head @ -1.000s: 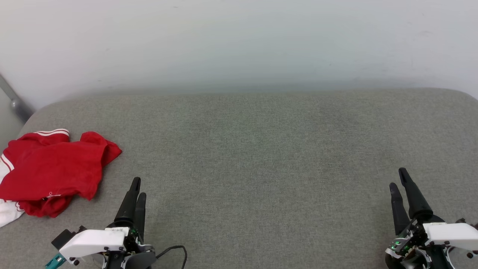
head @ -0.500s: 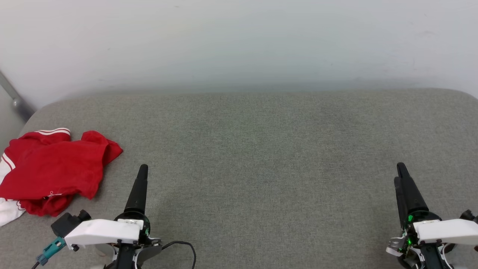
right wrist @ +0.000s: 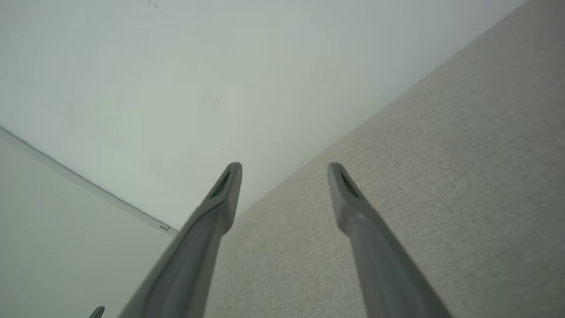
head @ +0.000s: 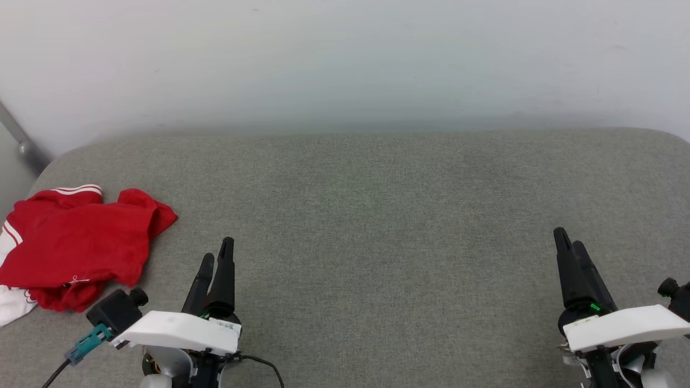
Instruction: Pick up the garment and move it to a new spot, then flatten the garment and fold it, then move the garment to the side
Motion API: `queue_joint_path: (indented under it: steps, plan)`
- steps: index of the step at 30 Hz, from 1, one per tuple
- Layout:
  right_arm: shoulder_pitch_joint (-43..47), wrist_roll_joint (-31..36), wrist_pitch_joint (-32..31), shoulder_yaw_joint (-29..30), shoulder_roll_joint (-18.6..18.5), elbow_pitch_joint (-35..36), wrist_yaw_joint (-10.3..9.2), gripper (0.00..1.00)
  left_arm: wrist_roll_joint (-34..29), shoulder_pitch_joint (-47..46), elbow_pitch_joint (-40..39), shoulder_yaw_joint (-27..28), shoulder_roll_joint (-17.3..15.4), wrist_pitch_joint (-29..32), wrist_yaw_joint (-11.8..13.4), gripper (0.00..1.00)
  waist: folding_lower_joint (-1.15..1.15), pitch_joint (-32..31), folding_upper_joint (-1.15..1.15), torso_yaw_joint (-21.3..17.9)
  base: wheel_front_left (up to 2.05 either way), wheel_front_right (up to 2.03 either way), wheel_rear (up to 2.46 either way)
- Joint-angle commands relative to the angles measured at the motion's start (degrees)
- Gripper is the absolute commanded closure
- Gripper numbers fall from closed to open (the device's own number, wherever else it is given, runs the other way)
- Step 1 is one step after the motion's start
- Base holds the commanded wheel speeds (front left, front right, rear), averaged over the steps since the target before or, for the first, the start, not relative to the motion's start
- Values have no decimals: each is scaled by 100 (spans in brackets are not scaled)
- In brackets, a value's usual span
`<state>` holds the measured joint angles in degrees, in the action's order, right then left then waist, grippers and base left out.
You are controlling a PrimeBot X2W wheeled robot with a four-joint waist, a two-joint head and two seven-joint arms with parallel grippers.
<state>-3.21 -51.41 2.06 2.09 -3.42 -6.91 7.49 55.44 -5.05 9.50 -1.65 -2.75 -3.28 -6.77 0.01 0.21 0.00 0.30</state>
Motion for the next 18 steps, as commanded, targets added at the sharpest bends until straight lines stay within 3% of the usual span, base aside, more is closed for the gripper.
queue_joint_path:
  steps: [1, 18]
  plan:
    - [-11, 325, 20, -47, -20, 165, 0, 0, -397, -148, -89, -59, -11, -73, 39, 0, 0, -1, 0, 1, 0, 0, 0]
    - [106, 1919, -74, -162, -49, 553, 0, 0, -2044, -157, -35, -297, -55, -377, 159, 0, 0, 2, 0, 20, 0, 0, 0]
